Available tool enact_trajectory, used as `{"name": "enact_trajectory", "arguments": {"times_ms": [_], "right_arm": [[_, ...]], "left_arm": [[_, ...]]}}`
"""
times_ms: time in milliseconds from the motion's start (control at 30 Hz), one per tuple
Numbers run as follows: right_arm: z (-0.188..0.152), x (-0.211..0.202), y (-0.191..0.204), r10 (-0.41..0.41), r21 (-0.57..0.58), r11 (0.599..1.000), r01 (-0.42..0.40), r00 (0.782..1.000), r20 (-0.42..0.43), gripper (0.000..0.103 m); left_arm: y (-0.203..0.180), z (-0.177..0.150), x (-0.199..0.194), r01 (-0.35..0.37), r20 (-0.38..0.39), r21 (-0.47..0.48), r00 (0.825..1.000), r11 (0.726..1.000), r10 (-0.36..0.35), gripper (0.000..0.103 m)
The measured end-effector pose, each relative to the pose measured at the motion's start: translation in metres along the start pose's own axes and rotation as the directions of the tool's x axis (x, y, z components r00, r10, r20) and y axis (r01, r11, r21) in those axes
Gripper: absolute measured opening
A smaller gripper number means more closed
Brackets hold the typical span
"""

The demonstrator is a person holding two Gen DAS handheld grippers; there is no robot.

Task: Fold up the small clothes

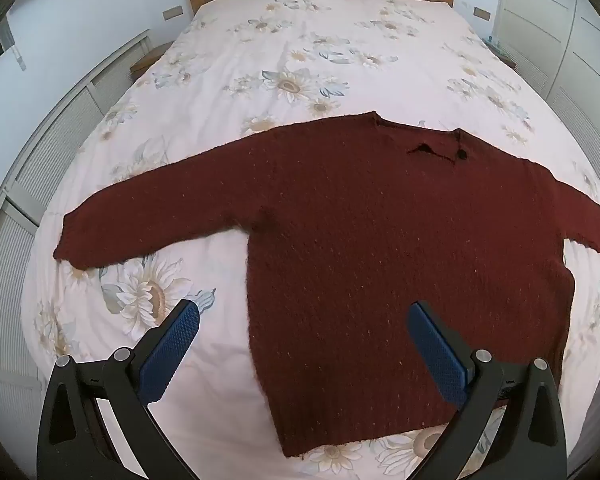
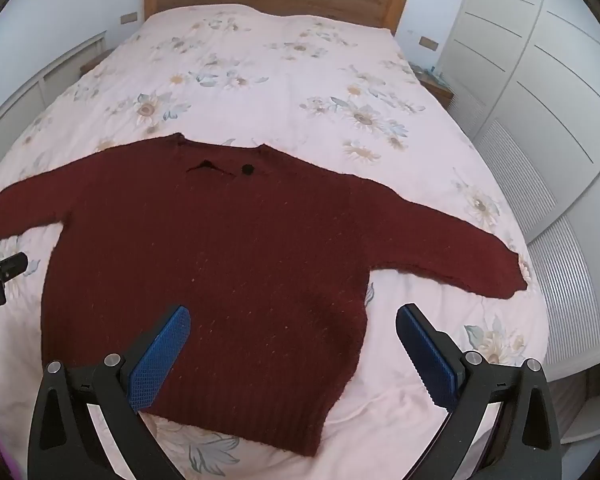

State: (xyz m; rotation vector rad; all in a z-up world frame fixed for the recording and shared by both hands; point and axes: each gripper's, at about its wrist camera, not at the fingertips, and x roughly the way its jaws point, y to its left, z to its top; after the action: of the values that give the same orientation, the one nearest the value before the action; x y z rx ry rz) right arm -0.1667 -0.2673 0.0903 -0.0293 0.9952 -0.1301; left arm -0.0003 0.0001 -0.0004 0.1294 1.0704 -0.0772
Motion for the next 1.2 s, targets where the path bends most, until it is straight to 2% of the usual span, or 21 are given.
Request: {"name": "enact_trajectory", "arguments": {"times_ms": [700, 1033, 1133, 1200], "right_arm": [[-0.0022, 0.0018, 0.0017, -0.002, -0.006, 1.000, 0.002, 1.000, -0.011, 0.102], [-0.0043, 0.0014, -0.0019, -0.007, -0.002, 1.000, 0.007, 1.000, -0.006, 0.102], [-0.0048, 0.0005, -0.0027, -0.007, -0.002, 1.000, 0.007, 1.000, -0.005, 0.102], [-0.0047, 0.0003, -0.0030, -0.008, -0.002, 1.000, 0.008, 1.000, -0.006, 0.102]], "left_arm": [[-0.0016, -0.0058, 0.0055, -0.004, -0.005, 0.004, 1.000, 1.000, 0.004, 0.102], [-0.0084, -0.0053, 0.0053, 0.016, -0.014, 0.005, 1.000, 1.000, -0.016, 0.102], [-0.0086, -0.0051, 0.0052, 0.011, 0.004, 0.009, 1.000, 1.000, -0.011, 0.102], [-0.0087, -0.0048, 0.0049, 0.035, 0.005, -0.007, 0.999, 0.999, -0.035, 0.102]]}}
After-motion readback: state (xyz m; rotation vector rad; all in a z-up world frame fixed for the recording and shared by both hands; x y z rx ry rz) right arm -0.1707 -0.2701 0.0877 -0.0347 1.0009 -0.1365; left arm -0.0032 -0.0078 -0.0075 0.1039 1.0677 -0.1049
